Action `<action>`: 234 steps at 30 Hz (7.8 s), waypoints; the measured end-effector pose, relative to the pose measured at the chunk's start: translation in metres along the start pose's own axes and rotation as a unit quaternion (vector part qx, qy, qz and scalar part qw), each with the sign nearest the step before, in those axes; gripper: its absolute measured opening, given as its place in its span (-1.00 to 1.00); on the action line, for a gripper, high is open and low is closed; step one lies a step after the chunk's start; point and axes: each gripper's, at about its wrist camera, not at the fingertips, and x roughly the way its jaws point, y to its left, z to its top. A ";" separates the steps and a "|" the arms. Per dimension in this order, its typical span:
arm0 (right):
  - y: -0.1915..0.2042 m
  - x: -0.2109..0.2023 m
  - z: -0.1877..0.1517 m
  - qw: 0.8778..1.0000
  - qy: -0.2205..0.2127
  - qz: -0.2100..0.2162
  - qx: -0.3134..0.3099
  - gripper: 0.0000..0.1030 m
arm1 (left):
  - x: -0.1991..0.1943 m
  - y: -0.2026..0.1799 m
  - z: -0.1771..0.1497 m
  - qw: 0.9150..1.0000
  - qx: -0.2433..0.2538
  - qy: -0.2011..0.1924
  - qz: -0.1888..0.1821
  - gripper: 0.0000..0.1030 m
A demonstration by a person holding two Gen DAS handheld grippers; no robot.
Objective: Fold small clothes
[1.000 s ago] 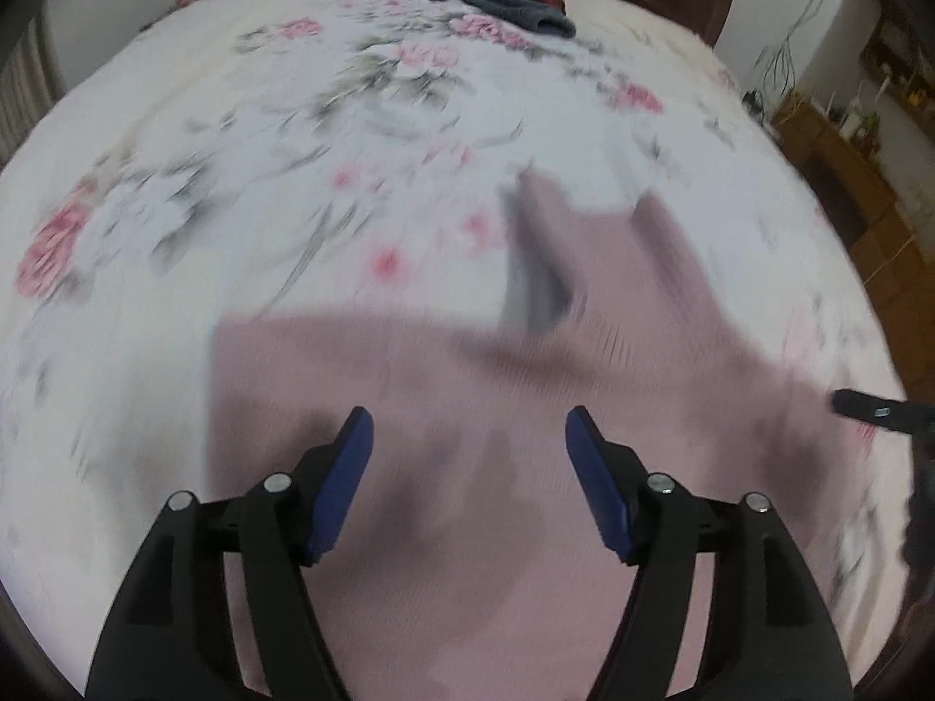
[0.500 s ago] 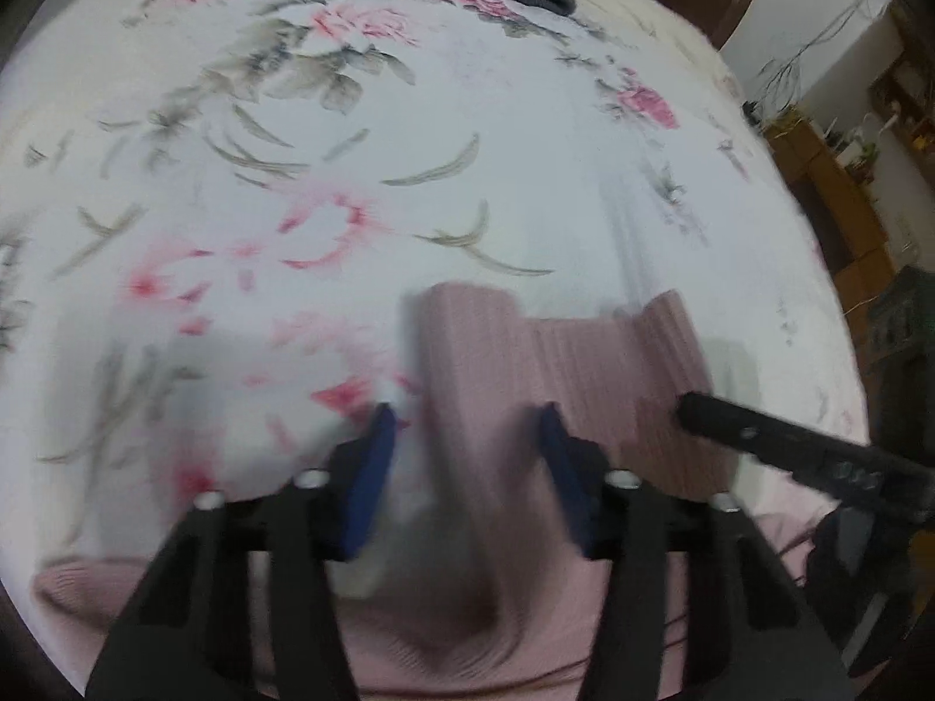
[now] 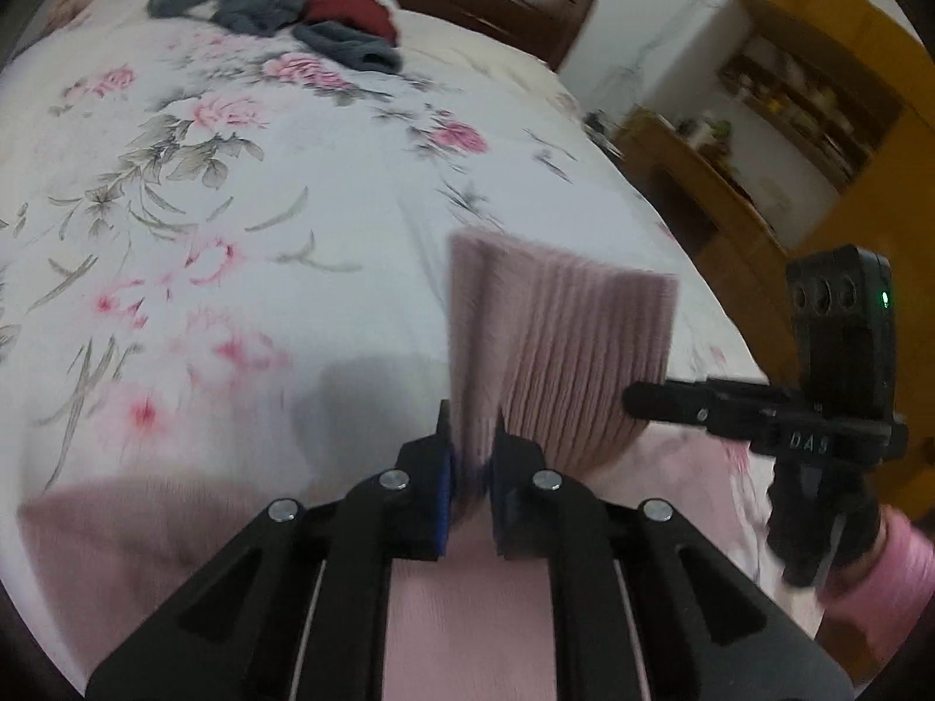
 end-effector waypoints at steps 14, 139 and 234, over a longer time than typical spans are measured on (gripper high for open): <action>-0.013 -0.024 -0.084 0.996 0.084 -0.007 -0.001 -0.40 | -0.047 0.029 -0.084 0.994 0.010 0.103 -0.042 -0.31; 0.024 -0.221 -0.396 0.927 -0.011 0.180 0.329 -0.80 | -0.335 -0.041 -0.357 0.953 -0.247 0.016 0.176 -0.81; 0.030 -0.103 -0.287 0.993 0.096 -0.038 0.049 -0.79 | -0.215 -0.003 -0.290 0.989 -0.060 0.037 0.132 -0.77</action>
